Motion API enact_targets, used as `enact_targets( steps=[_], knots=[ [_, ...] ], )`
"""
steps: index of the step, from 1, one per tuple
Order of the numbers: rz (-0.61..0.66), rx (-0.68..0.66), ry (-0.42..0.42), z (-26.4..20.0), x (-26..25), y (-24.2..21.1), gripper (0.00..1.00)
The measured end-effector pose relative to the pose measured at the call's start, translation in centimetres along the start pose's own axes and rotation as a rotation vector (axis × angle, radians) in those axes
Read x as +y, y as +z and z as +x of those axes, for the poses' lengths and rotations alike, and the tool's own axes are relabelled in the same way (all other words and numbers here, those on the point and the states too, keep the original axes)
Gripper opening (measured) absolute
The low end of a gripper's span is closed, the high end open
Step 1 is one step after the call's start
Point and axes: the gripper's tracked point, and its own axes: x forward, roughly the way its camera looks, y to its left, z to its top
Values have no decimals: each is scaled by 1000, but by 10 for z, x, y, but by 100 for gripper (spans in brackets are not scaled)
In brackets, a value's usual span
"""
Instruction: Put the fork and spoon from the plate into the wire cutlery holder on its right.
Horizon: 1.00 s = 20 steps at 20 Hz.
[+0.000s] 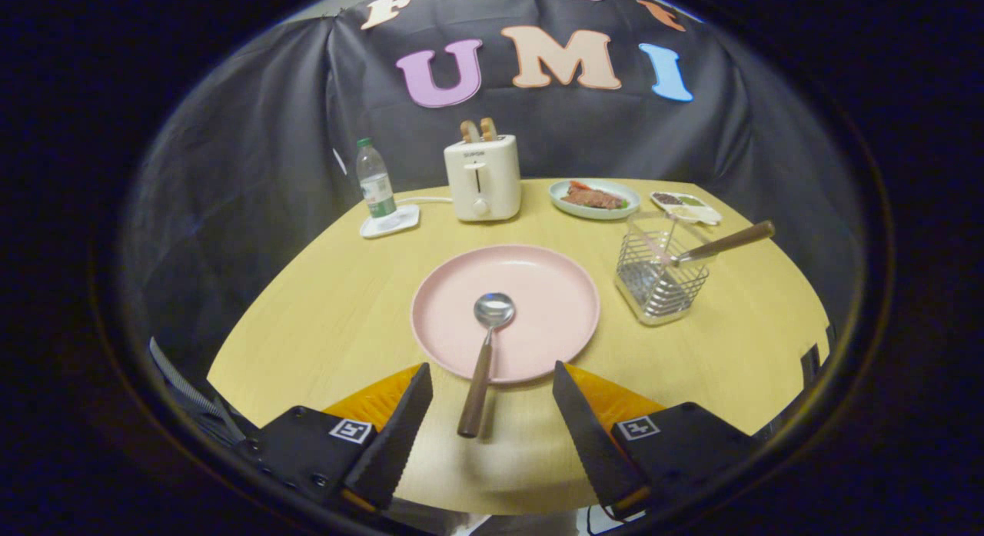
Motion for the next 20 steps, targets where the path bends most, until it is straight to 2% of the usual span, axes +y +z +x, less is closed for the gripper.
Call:
enact_targets(
  steps=[5, 6, 14, 18, 20],
  knots=[
    [4, 34, -3, 10, 2, -15, 99],
    [7, 34, -9, 15, 0, -16, 96],
    [24, 73, -20, 25, -5, -19, 19],
    [-32, 73, -65, 21, -16, -17, 12],
    [-43, 74, -49, 18, -14, -16, 10]
  ],
)
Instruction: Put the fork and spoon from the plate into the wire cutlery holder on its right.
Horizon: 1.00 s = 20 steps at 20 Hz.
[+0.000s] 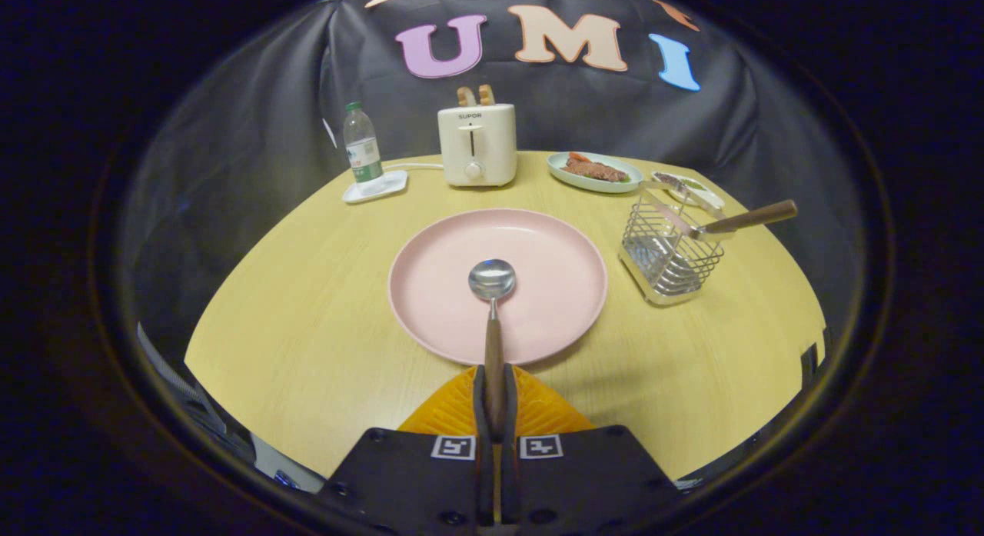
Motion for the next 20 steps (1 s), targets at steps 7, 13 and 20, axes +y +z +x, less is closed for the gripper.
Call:
enact_targets(
  steps=[7, 13, 20],
  knots=[
    [45, -25, 25, -15, -15, 25, 7],
    [104, -44, 36, -33, -46, 51, 7],
    [126, -32, 76, -60, -86, 83, 7]
  ],
)
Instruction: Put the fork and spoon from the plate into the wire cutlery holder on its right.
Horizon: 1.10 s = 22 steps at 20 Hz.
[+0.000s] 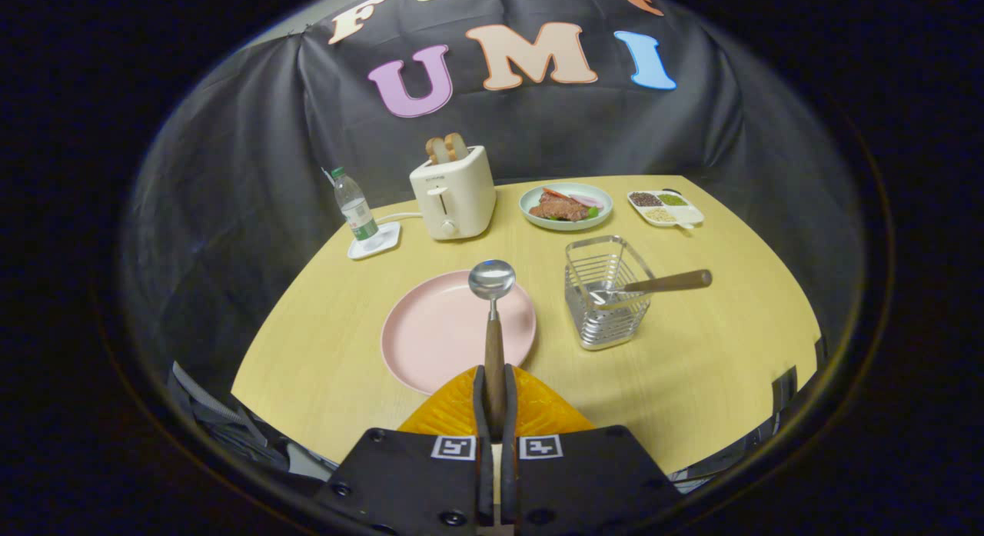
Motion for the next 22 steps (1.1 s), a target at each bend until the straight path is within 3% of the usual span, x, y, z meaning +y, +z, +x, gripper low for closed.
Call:
enact_targets(
  steps=[10, 17, 22],
  knots=[
    [-41, 121, -89, -18, -89, 36, 7],
    [-54, 273, -72, 0, -97, 28, 7],
    [27, 332, -71, 9, -92, 27, 12]
  ],
)
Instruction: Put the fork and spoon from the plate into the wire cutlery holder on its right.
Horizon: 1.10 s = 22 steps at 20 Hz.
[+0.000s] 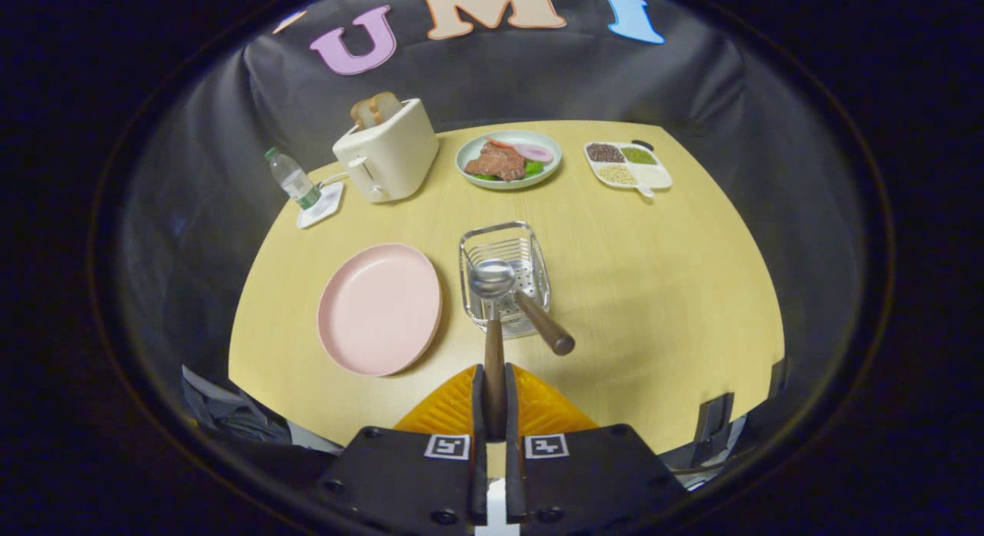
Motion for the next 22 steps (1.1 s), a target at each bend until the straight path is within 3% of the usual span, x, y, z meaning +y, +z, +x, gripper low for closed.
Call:
enact_targets(
  steps=[1, 10, 16, 22],
  knots=[
    [13, -9, 2, 1, 1, 4, 12],
    [66, -119, 37, -19, 13, 17, 100],
    [72, -217, 30, -47, 15, 31, 100],
    [-54, -374, -3, -84, 38, 47, 100]
  ],
)
